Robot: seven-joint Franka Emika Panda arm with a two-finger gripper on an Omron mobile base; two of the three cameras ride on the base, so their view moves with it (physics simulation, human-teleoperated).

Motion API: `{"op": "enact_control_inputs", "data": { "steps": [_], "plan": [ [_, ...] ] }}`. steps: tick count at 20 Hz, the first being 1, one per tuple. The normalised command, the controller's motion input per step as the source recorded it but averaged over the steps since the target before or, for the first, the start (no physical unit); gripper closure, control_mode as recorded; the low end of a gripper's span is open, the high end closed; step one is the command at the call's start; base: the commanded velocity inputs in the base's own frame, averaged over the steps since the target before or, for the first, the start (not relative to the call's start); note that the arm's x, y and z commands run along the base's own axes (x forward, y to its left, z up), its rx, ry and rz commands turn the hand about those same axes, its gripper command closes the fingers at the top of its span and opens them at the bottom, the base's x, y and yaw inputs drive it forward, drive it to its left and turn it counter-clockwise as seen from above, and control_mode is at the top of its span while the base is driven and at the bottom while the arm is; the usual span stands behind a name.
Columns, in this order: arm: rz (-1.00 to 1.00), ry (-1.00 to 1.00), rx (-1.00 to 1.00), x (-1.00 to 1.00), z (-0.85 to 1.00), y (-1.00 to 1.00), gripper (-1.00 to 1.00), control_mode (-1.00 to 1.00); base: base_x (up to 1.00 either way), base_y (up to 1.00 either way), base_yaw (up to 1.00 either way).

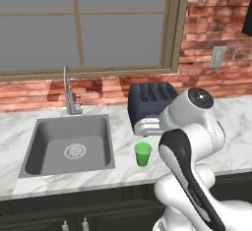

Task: Pick the cup and bowl from the counter and place them on the counter next to the sink.

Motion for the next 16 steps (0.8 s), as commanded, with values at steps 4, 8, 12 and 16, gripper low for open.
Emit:
{"op": "enact_control_inputs", "data": {
  "steps": [4, 8, 12, 16],
  "plan": [
    [-0.01, -0.07, 0.1, -0.2, 0.52, -0.65, -1.0, -1.0, 0.0, 0.0, 0.0],
    [0.0, 0.0, 0.06, -0.27, 0.22, -0.98, -1.0, -1.0, 0.0, 0.0, 0.0],
    [0.0, 0.0, 0.02, -0.31, 0.01, -0.9, -1.0, -1.0, 0.0, 0.0, 0.0],
    [0.0, 0.03, 0.0, -0.07, -0.02, -0.67, -1.0, -1.0, 0.0, 0.0, 0.0]
  ]
}}
